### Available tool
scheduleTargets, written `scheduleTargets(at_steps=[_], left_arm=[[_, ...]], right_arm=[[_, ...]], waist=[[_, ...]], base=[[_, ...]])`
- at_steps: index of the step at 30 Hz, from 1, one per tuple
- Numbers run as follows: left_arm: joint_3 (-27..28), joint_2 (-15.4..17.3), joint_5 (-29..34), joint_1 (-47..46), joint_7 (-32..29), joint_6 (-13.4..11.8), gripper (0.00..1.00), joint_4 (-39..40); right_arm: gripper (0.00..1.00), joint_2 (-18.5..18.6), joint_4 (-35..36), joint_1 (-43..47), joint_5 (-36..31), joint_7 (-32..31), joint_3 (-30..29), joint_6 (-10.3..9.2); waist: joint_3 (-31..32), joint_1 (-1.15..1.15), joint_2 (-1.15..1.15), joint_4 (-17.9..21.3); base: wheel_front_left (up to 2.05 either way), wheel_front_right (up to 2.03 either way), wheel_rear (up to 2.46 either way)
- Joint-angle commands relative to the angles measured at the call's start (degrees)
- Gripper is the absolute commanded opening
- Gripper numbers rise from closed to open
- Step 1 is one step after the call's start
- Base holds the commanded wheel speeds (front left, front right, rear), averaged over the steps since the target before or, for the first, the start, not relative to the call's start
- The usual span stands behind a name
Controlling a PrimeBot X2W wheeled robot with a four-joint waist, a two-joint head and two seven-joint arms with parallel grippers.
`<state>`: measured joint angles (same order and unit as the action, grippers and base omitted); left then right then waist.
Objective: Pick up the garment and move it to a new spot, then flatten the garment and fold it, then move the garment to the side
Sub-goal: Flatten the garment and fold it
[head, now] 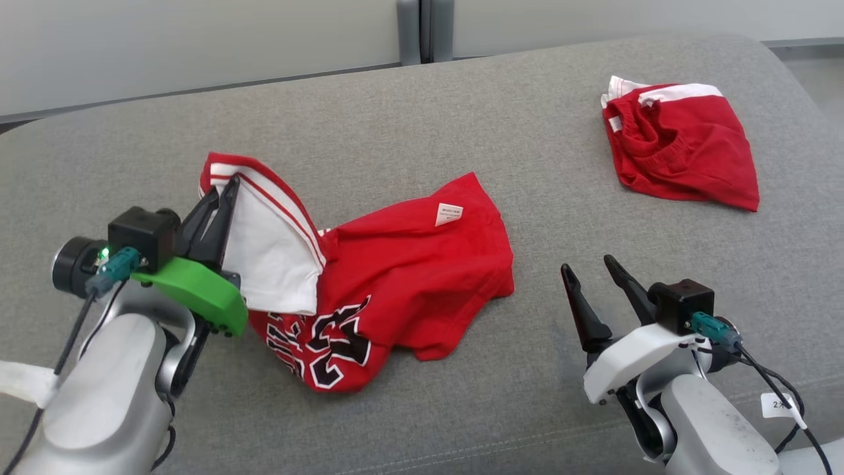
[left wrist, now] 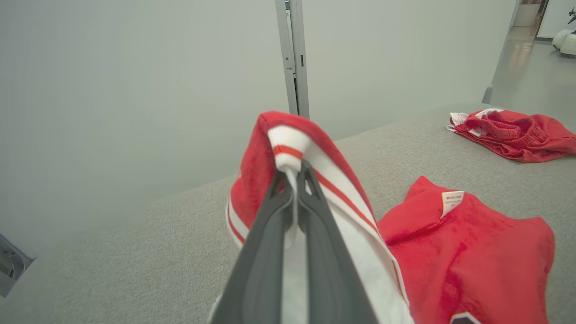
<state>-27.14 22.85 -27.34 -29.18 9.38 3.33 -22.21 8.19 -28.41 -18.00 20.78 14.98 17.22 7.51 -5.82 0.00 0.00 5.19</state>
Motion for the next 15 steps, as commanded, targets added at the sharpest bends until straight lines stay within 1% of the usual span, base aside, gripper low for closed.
scheduleTargets(at_steps=[1,5,7,15], left_arm=[[0.1,0.1,-0.3,-1.1,0.0,0.4,0.00,-0.2],[0.1,0.1,-1.8,-5.3,-0.8,2.1,0.00,-4.1],[-0.1,0.4,-1.8,-7.3,-0.7,2.6,0.00,-6.1],[-0.3,0.3,-3.5,-12.9,1.2,3.6,0.00,-15.2]], right_arm=[[1.00,0.2,-0.2,-0.6,0.3,0.2,-0.1,-0.04],[1.00,0.0,-0.3,-1.3,0.4,0.3,0.3,-0.04],[1.00,0.0,-0.4,-1.4,0.4,0.3,0.5,-0.04],[1.00,-0.2,0.1,-2.1,0.5,0.3,0.6,-0.04]], waist=[[-0.7,0.00,0.00,1.3],[-1.3,0.00,0.00,3.1],[-1.7,0.00,0.00,3.9],[-2.7,0.00,0.00,6.0]], base=[[0.00,0.00,0.00],[0.00,0.00,0.00],[0.00,0.00,0.00],[0.00,0.00,0.00]])
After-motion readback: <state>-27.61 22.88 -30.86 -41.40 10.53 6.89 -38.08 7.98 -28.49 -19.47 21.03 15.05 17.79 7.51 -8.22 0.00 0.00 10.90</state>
